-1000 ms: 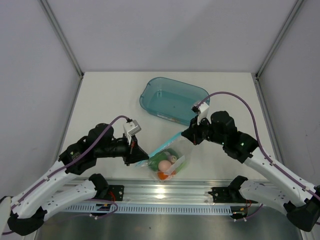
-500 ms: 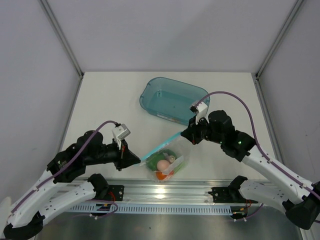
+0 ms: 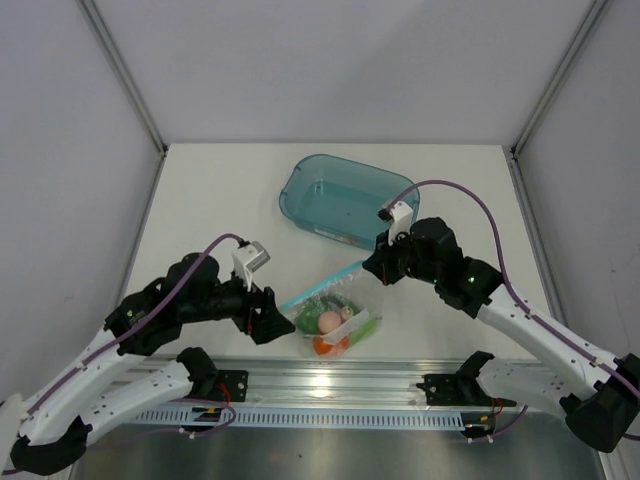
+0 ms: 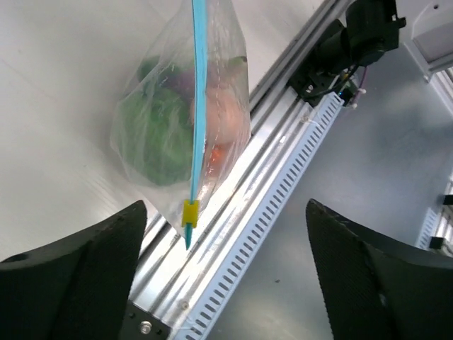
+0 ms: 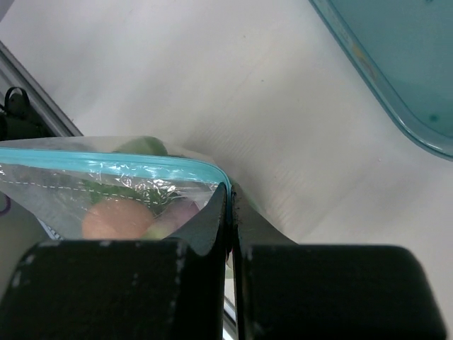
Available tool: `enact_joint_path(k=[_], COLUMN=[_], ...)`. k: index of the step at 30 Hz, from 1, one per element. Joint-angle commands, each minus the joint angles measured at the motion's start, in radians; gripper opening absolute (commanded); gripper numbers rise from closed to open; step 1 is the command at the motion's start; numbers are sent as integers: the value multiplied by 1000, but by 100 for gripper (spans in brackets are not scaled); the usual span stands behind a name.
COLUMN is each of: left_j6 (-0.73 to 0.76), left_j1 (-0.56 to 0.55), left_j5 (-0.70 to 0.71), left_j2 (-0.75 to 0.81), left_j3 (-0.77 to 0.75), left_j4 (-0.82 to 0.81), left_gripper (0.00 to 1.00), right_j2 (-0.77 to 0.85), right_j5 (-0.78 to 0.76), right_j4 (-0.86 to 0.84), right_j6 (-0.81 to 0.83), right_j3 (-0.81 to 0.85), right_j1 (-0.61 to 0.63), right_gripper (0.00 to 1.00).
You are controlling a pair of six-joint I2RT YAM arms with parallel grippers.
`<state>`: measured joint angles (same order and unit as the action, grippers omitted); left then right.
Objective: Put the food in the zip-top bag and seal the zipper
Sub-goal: Place the zipper food storage bag at the center of the board.
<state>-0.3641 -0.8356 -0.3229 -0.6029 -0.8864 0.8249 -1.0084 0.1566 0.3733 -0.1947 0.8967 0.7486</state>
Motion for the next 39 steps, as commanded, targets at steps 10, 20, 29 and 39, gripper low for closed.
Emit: enact_joint_path(k=[10,20,29,39], left_j6=[48,80,99,50], left_j1=[0,0,0,0], left_j5=[188,139,87,30], left_j2=[-49,-40,3,45], left_j3=[-155,-103,-22,50], left_j4=[-44,-105,-150,-202], left_gripper=[100,99,100,100], right_j2=[134,268,196,22], right_j5=[-72,-315,-240,-155], right_j4=[136,351,296,148], right_j6=[-64,-175,-213,-393], right_j3=[10,-16,-54,-79], right_j1=[-277,-590,-1036,-1367], right_gripper=[0,0,0,0])
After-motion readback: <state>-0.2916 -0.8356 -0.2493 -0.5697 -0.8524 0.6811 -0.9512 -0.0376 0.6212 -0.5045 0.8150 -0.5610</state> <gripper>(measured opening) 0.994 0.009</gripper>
